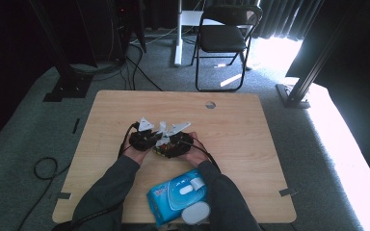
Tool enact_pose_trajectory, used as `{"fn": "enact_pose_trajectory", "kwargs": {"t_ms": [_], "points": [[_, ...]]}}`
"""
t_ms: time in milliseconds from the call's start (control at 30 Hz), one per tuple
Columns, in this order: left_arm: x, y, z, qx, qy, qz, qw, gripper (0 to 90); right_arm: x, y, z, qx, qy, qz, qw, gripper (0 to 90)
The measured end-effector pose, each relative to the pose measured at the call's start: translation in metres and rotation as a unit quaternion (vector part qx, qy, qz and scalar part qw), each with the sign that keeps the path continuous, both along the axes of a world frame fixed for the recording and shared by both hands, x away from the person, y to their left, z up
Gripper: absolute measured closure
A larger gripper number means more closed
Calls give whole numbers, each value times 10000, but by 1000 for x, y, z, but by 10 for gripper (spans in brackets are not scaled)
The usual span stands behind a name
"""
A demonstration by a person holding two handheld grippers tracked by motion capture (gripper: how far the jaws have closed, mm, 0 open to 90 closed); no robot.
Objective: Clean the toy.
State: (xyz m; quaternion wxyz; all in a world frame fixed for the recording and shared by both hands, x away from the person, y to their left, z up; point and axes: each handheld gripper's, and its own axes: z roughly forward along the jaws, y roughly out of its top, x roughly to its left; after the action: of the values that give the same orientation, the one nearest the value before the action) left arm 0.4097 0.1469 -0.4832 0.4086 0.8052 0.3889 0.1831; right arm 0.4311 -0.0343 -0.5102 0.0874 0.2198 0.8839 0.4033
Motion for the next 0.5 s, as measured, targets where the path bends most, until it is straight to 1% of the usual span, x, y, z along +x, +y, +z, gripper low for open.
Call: {"fn": "enact_pose_trajectory", "kwargs": {"t_ms": [167,267,400,500], "points": [[-7,8,-2,1,13,-13,10000,838,0,-1,0,-13,-35,-82,10000,342],[-11,12,-2,-66,25,-45,10000,838,0,-2,0,13,-38,-131,9999,343],[-17,13,-3,-29,47,-123,9999,837,0,-1,-1,-27,-57,-157,9999,343],[-20,12,-2,-90,54,-183,9998,837,1,-2,-1,-44,-93,-178,9998,343]]}}
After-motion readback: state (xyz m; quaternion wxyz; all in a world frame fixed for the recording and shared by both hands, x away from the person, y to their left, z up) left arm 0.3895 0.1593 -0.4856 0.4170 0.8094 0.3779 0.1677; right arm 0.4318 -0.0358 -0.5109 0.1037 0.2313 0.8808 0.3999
